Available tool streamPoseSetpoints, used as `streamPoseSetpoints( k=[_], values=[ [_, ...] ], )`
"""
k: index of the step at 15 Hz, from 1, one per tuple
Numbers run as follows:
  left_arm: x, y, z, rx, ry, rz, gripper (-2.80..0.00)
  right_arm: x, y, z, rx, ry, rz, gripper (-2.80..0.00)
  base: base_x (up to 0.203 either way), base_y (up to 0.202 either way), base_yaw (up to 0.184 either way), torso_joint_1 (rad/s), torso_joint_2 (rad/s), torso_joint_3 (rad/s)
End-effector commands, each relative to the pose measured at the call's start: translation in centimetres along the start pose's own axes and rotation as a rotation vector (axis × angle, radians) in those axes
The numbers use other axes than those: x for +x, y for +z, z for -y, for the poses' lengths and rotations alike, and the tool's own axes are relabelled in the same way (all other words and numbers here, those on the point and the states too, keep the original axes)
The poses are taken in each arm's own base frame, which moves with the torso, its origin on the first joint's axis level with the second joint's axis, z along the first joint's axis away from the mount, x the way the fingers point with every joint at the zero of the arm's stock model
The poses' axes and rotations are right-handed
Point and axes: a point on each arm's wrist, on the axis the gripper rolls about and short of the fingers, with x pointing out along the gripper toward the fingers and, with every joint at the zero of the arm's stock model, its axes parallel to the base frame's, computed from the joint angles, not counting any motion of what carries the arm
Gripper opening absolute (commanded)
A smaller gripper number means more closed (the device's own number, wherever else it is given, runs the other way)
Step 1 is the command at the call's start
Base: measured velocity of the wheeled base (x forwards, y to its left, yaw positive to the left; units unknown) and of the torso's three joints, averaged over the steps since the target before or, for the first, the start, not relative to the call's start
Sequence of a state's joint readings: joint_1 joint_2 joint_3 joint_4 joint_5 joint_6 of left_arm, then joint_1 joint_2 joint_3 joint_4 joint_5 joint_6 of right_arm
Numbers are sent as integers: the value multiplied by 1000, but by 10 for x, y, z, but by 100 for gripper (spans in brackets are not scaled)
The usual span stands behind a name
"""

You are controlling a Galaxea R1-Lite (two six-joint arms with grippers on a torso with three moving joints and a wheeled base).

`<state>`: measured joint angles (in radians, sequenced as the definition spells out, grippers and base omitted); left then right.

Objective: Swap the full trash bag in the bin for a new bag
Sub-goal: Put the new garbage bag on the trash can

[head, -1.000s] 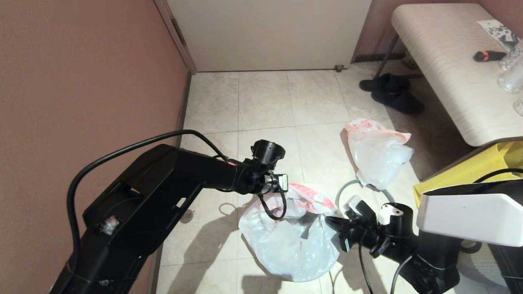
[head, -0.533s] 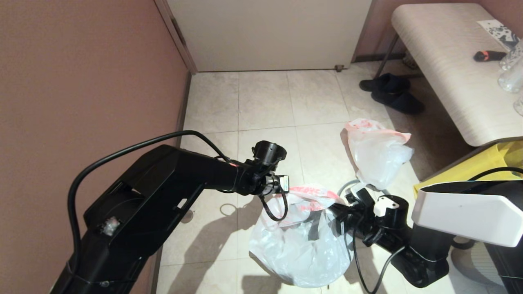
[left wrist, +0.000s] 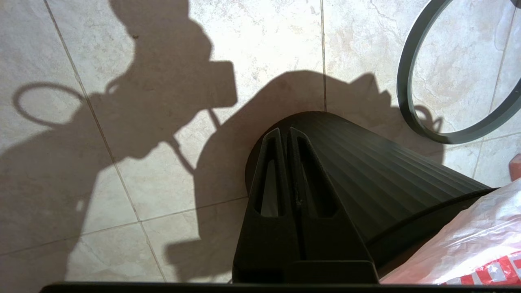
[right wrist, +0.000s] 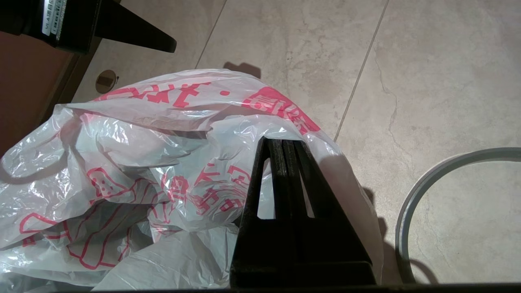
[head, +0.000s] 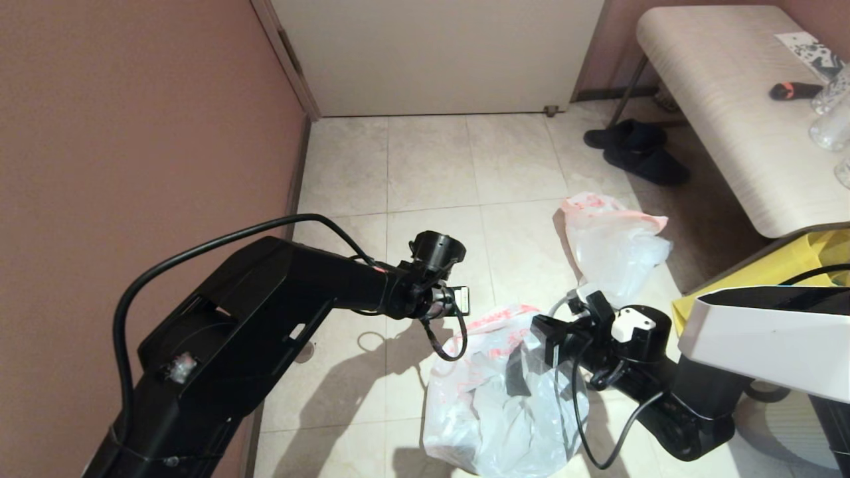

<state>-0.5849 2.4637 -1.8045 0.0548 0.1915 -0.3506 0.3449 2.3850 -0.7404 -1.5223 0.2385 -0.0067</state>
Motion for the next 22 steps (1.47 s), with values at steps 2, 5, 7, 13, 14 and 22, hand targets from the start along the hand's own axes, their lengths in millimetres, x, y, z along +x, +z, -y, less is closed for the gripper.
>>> streamPoseSetpoints(
  k=[2,5,7,13,14,22],
  values=[
    [0,-1,0,-1,0,-2,-280,5,-7,0,1,2,7,-280,0,0,0,0,0,0],
    [1,-1,0,-2,2,-3,-280,11,-17,6,8,-38,-2,-280,0,0,0,0,0,0],
    [1,0,-1,-3,-1,-1,-280,12,-19,11,9,-49,-1,-280,0,0,0,0,0,0],
    [5,-2,-6,-10,2,-13,-280,12,-24,23,41,-75,-12,-280,0,0,0,0,0,0],
    [5,-2,-7,-15,5,-13,-280,12,-22,23,41,-74,-9,-280,0,0,0,0,0,0],
    [-73,31,0,-73,-20,7,-280,-14,40,26,132,-26,16,-280,0,0,0,0,0,0]
  ],
)
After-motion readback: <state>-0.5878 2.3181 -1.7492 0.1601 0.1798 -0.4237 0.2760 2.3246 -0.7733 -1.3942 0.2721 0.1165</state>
